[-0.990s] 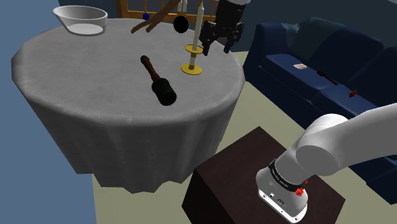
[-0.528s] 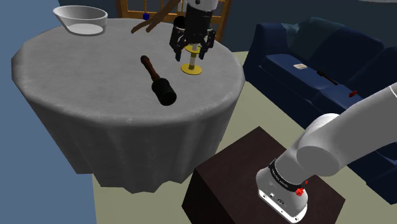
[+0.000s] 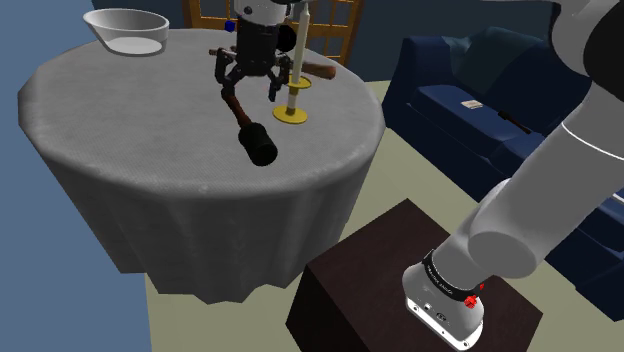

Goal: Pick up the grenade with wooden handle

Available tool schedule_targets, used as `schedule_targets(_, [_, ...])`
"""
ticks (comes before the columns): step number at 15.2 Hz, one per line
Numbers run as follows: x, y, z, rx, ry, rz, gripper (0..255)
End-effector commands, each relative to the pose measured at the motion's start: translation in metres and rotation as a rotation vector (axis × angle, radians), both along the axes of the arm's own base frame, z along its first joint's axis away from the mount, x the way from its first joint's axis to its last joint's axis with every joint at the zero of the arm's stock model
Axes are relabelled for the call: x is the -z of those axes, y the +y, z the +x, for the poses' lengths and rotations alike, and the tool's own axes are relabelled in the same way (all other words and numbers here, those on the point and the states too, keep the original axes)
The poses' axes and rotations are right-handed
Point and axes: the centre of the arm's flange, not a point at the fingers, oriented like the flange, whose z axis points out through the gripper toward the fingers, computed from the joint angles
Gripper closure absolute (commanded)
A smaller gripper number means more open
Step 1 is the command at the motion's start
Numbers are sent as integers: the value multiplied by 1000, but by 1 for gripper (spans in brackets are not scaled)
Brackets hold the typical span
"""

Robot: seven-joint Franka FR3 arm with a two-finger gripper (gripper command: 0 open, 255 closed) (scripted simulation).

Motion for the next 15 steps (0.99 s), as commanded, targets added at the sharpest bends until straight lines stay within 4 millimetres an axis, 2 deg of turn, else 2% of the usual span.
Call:
schedule_targets(1, [12, 17, 11, 6, 25, 4, 0])
schedule_targets(8, [48, 17, 11, 6, 25, 4, 0])
schedule_targets(10, [52, 17, 11, 6, 25, 4, 0])
schedule_targets(11, [52, 17, 12, 6, 25, 4, 255])
schedule_targets(15, [52, 17, 12, 6, 25, 4, 255])
